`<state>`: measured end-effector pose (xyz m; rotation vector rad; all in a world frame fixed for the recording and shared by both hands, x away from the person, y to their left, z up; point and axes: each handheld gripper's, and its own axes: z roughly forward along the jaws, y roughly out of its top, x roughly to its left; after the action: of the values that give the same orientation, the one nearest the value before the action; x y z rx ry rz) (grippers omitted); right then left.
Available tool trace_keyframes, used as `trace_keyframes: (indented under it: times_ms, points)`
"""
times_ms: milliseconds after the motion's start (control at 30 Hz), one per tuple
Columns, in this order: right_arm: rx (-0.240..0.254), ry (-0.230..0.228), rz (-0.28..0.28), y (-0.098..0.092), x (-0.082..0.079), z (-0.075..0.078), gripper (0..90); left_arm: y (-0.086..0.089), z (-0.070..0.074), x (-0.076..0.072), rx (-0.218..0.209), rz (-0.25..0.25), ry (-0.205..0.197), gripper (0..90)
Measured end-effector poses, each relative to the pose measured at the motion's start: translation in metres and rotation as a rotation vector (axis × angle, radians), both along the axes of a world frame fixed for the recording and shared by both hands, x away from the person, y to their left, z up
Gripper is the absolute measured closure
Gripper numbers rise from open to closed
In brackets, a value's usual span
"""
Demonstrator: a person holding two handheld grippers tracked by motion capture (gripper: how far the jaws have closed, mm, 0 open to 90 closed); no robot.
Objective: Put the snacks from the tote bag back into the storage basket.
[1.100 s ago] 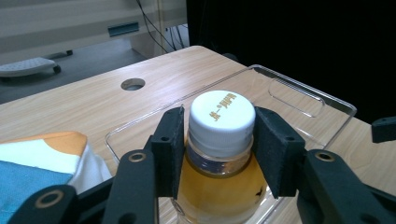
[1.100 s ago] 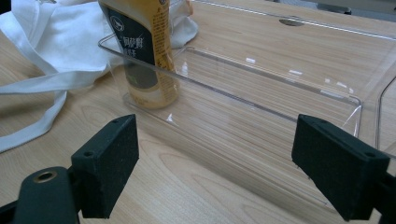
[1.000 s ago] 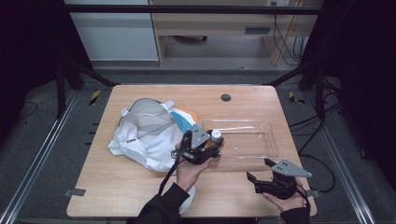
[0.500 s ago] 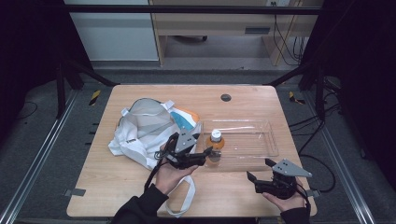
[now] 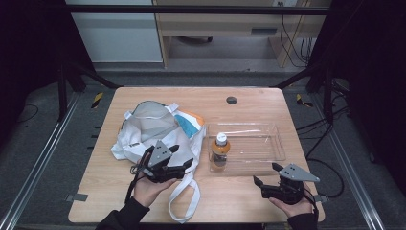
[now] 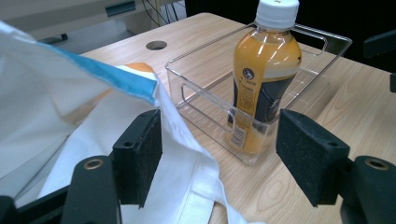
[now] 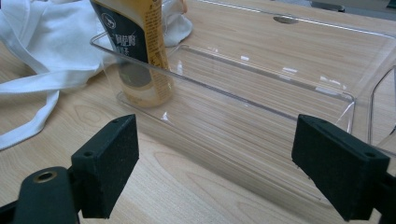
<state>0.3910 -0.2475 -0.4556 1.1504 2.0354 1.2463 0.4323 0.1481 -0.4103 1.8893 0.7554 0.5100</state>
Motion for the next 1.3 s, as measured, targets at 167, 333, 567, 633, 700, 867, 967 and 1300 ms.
trace_keyframes:
  times_ms: [167, 333, 567, 633, 700, 867, 967, 1300]
  points:
    - [-0.004, -0.002, -0.001, 0.0, 0.0, -0.001, 15.2, 0.017, -0.003, -0.005, -0.038, -0.003, 0.002, 29.7]
    - [-0.006, 0.003, -0.002, 0.001, 0.0, -0.002, 15.0, 0.034, -0.012, -0.008, -0.036, 0.026, 0.014, 28.8]
    - [-0.01, -0.001, -0.001, 0.001, 0.0, -0.002, 14.6, 0.052, -0.029, -0.011, -0.01, 0.072, 0.039, 27.8]
    - [-0.008, 0.002, -0.001, 0.001, 0.0, -0.002, 14.4, 0.058, -0.033, -0.013, -0.007, 0.074, 0.045, 27.6]
    - [-0.01, 0.002, 0.001, 0.001, 0.001, -0.003, 14.3, 0.063, -0.036, -0.015, -0.005, 0.079, 0.042, 27.2]
    - [-0.017, 0.006, 0.0, 0.001, 0.001, -0.003, 14.2, 0.076, -0.041, -0.02, -0.012, 0.099, 0.048, 26.4]
    - [-0.016, 0.011, -0.002, 0.0, 0.001, -0.003, 13.9, 0.084, -0.044, -0.021, -0.008, 0.115, 0.049, 26.3]
    - [-0.04, 0.024, -0.001, 0.001, 0.002, -0.007, 13.0, 0.11, -0.051, -0.025, 0.009, 0.17, 0.072, 26.3]
